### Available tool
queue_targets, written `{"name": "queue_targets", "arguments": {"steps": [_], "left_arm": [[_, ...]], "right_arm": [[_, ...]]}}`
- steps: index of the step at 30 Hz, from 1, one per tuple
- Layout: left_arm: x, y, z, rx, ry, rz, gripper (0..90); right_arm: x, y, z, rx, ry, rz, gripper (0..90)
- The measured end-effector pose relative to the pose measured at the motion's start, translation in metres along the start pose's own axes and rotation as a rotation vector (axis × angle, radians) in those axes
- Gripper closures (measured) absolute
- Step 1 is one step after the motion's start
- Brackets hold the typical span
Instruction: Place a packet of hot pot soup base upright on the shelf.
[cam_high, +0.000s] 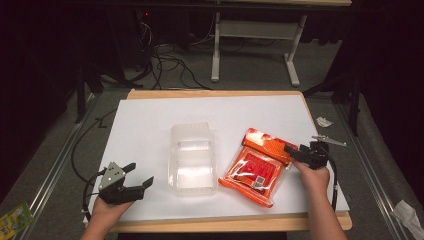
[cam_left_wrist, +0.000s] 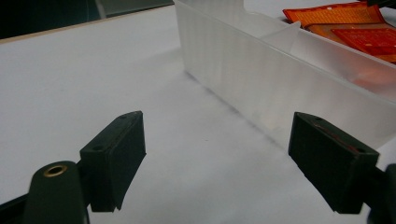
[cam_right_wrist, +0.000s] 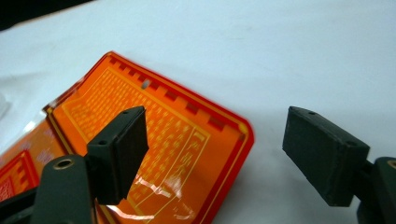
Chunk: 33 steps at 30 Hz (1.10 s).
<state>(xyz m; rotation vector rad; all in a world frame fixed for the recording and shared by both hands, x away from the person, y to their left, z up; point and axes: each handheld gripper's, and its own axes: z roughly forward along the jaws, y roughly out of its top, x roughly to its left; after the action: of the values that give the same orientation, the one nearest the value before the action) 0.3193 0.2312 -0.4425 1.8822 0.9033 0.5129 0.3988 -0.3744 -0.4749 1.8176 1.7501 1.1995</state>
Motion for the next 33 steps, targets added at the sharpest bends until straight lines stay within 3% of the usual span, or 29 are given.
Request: {"name": "queue_targets", "arguments": {"steps": [4, 7, 13, 14, 15, 17, 21, 27, 33], "left_arm": [[-0.001, 0.0, 0.001, 0.005, -0.004, 0.01, 19.4], [-0.001, 0.0, 0.003, 0.009, -0.005, 0.01, 19.4], [-0.004, 0.0, 0.004, 0.013, -0.008, 0.022, 19.2], [-0.005, 0.0, 0.004, 0.014, -0.009, 0.027, 19.2], [-0.005, 0.0, 0.004, 0.014, -0.009, 0.027, 19.1], [-0.005, 0.001, 0.004, 0.012, -0.008, 0.027, 19.1], [-0.005, 0.001, 0.004, 0.008, -0.009, 0.025, 19.1], [-0.005, 0.002, 0.004, 0.005, -0.013, 0.025, 19.1], [-0.006, 0.003, 0.003, -0.005, -0.015, 0.024, 19.1]], "right_arm": [[-0.007, 0.002, 0.004, 0.015, 0.042, 0.05, 26.1], [-0.008, 0.003, 0.006, 0.031, 0.057, 0.052, 28.6], [-0.002, 0.001, 0.012, 0.078, 0.125, 0.024, 46.0], [0.0, 0.0, 0.011, 0.074, 0.156, 0.02, 53.9], [0.0, 0.0, 0.011, 0.074, 0.156, 0.02, 53.9], [0.002, -0.001, 0.009, 0.061, 0.173, 0.027, 64.5], [0.008, -0.002, 0.001, 0.007, 0.133, -0.038, 90.0], [0.025, 0.0, -0.013, -0.07, 0.109, -0.136, 90.0], [0.04, 0.006, -0.038, -0.165, 0.115, -0.175, 90.0]]}}
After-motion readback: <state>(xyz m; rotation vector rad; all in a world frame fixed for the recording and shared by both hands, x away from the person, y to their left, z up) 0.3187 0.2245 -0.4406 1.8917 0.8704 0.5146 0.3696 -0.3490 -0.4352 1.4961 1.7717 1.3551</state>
